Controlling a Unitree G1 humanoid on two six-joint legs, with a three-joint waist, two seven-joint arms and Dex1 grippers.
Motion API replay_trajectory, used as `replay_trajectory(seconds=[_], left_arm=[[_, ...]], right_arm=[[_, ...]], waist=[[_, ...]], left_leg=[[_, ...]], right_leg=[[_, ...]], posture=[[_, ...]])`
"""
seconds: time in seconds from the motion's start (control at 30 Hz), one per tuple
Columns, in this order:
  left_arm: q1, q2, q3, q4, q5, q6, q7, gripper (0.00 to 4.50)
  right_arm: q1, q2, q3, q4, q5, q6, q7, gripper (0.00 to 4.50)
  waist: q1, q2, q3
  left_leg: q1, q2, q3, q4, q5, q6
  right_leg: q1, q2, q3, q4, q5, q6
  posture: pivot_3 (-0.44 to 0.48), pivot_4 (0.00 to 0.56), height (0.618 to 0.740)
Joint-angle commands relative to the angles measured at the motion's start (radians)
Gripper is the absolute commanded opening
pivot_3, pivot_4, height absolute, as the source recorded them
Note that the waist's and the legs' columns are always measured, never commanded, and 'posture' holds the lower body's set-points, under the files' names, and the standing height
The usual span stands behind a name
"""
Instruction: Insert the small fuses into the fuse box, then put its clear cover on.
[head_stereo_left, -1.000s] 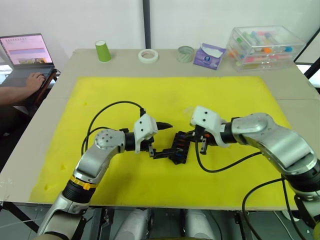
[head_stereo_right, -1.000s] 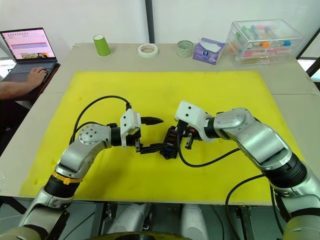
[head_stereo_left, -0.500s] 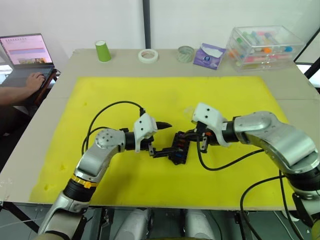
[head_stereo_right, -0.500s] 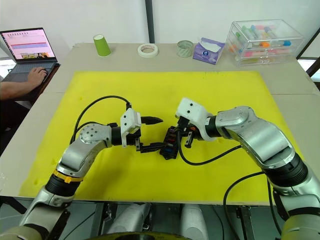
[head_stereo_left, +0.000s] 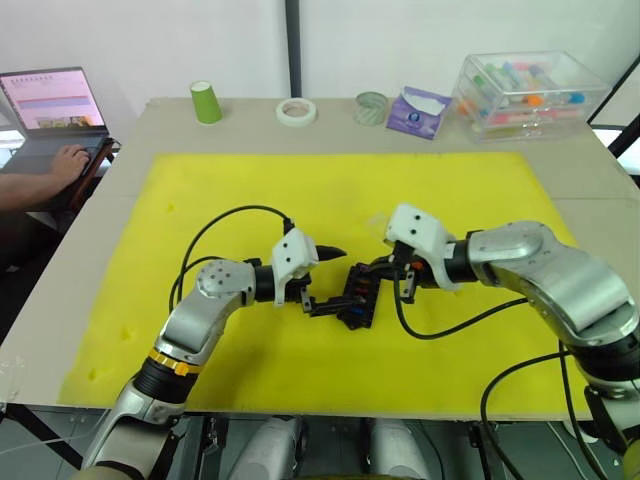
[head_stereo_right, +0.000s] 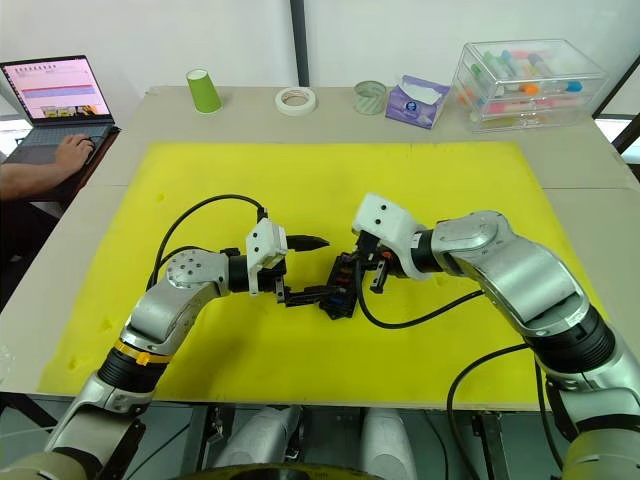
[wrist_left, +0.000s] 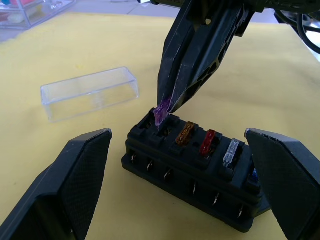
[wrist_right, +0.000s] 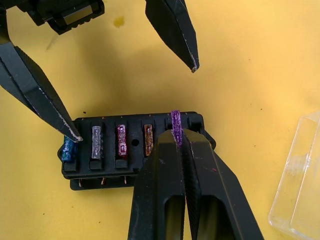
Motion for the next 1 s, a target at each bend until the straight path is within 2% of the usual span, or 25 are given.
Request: replay_trajectory(seconds=[0.03,0.73,1.0], left_arm=[[-0.009,-0.001,0.002,-0.022,0.0,-0.016,0.003,4.48],[-0.014,0.001,0.007,-0.024,-0.002,-0.005,0.0,4.48],[-0.014,0.002,0.007,-0.027,-0.002,-0.002,0.0,4.48]], right_arm=[[0.005,0.001,0.0,-0.009,-0.012,-0.027,-0.001,0.0],[-0.011,0.009,-0.033,-0.002,-0.002,-0.016,0.008,0.0],[0.002,0.014,-0.009,0.007,-0.02,-0.033,0.004,0.0]], waist=[[0.0,0.0,0.0],[0.0,0.0,0.0],[0.0,0.0,0.0]], left_leg=[[0.0,0.0,0.0,0.0,0.0,0.0],[0.0,0.0,0.0,0.0,0.0,0.0],[0.0,0.0,0.0,0.0,0.0,0.0]], right_leg=[[0.0,0.0,0.0,0.0,0.0,0.0],[0.0,0.0,0.0,0.0,0.0,0.0],[0.0,0.0,0.0,0.0,0.0,0.0]], posture=[[0.0,0.15,0.74],[0.0,0.15,0.74],[0.0,0.15,0.74]])
